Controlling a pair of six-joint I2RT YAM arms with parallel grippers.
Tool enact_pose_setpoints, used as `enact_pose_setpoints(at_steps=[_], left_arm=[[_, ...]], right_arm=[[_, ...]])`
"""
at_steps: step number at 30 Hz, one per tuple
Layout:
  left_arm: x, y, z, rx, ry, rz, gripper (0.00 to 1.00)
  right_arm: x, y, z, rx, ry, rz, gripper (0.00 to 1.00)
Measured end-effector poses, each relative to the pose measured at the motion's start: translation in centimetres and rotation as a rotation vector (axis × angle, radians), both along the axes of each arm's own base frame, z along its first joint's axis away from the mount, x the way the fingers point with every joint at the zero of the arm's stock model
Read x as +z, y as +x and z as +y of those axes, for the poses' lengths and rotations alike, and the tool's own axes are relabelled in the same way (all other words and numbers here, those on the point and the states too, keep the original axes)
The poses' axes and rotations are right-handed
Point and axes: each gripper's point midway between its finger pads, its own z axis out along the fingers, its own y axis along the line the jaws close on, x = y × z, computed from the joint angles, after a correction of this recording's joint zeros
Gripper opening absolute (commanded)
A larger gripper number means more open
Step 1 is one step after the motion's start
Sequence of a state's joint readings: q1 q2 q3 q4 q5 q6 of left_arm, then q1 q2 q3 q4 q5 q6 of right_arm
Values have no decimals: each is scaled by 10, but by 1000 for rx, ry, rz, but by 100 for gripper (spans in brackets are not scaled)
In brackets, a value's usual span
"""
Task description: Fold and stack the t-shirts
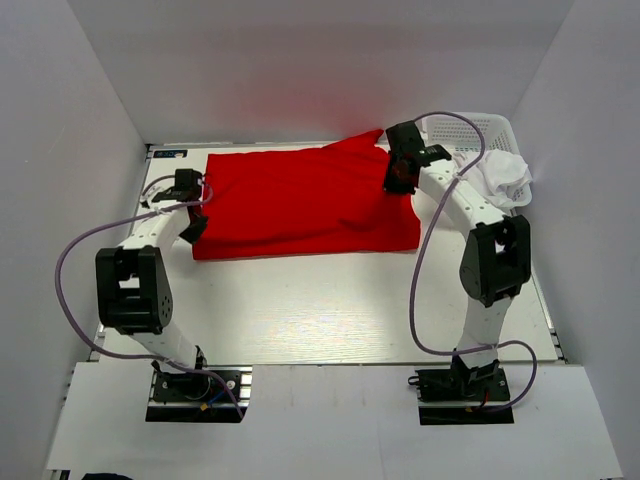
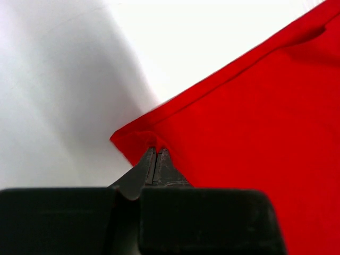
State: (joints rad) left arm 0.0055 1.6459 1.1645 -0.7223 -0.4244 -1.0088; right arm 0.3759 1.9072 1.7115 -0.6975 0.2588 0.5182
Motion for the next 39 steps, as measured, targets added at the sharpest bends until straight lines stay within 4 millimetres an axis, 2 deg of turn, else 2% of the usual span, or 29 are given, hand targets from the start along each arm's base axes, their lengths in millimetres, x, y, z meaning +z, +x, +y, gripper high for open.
enact_pose_setpoints(at_steps=[6,7,8,9,10,11,12,13,15,18,20,22,25,27,30,33,36,39], left_arm=[[-12,26,0,-8,-2,29,0],[-14,30,1,-6,-1,31,6],[-16,34,2,-4,1,36,22],[-18,37,3,-2,4,43,52],[-20,41,5,-1,7,51,98],[-22,44,8,2,10,62,100],[-22,49,11,18,11,68,100],[-21,54,15,28,14,73,100],[-13,63,24,49,22,65,100],[2,67,33,62,36,39,100],[11,67,35,47,32,19,100],[18,67,31,7,16,-9,100],[21,65,12,-89,-34,-50,100],[15,67,-5,-162,-85,-76,100],[-4,69,-25,-243,-148,-70,100],[-25,69,-38,-294,-194,-39,100],[-48,56,-43,-316,-215,5,100],[-52,53,-45,-334,-211,2,100]], right_arm=[[-13,28,1,13,-2,13,0],[-16,34,2,16,2,12,0],[-19,40,4,18,6,11,2],[-23,46,6,22,12,19,8],[-27,55,10,29,25,17,18],[-31,64,15,38,42,15,36],[-36,77,20,53,56,5,41],[-40,88,26,67,73,-4,54],[-49,102,35,89,104,-14,73],[-58,103,40,120,119,-9,85],[-62,89,36,128,115,-2,85],[-67,57,25,127,106,35,87],[-65,13,13,128,107,64,90],[-64,-8,8,134,119,63,90],[-75,-20,5,132,129,72,90],[-98,-24,4,127,131,107,90],[-119,-29,-1,115,127,136,90],[-119,-31,-4,104,144,107,90]])
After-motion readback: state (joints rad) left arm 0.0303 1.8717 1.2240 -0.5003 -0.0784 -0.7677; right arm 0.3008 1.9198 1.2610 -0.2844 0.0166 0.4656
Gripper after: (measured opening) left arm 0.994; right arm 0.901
